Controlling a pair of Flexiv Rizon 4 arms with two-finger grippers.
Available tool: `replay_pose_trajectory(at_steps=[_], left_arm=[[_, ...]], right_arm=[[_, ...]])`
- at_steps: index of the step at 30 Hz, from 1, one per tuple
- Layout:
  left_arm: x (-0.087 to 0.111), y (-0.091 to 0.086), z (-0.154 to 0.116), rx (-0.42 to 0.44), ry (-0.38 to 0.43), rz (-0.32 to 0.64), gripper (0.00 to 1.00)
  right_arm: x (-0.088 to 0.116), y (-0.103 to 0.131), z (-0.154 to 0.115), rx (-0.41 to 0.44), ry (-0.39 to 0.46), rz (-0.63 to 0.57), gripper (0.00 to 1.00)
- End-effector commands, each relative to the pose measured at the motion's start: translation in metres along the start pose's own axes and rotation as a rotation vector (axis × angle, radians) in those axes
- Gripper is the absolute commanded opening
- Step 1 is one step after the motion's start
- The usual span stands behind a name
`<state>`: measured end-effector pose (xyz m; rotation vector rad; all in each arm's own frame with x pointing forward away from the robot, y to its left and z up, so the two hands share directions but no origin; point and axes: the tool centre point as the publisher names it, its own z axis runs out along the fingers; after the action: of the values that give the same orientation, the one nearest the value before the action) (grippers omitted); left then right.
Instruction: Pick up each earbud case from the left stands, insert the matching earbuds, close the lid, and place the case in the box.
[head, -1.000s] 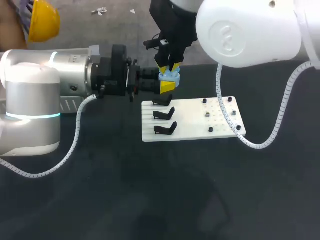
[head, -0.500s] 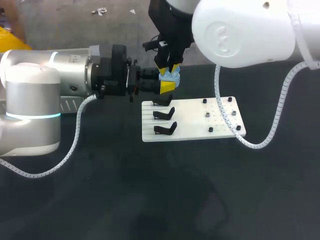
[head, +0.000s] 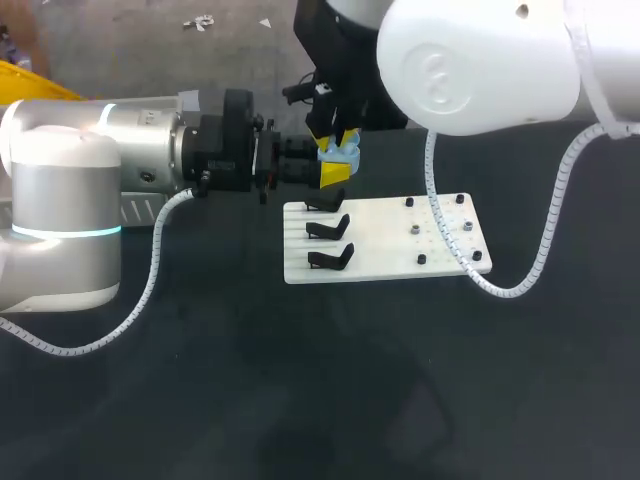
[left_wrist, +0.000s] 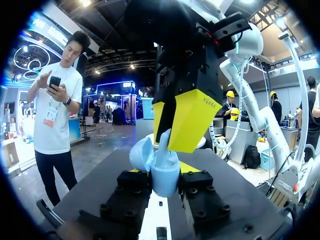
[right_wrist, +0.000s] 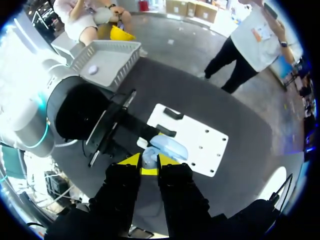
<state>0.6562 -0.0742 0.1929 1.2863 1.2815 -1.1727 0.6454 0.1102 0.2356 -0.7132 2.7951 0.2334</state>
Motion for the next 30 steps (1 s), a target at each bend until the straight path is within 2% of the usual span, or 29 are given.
replay_pose_trajectory(at_steps=[1, 16, 30], left_arm=[[0.0011, -0.0006, 0.0000, -0.003, -0.005, 0.004, 0.00], [0.0011, -0.0006, 0.0000, -0.003, -0.005, 0.004, 0.00], [0.0011, -0.0006, 0.0000, -0.003, -0.005, 0.004, 0.00]], right_arm=[[-0.0040, 0.0002, 0.0015, 0.001, 0.010, -0.003, 0.00], [-0.0055, 0.0002, 0.0047, 0.019, 0.022, -0.021, 0.00], [0.0010, -0.0006, 0.0062, 0.034, 0.035, -0.033, 0.00]])
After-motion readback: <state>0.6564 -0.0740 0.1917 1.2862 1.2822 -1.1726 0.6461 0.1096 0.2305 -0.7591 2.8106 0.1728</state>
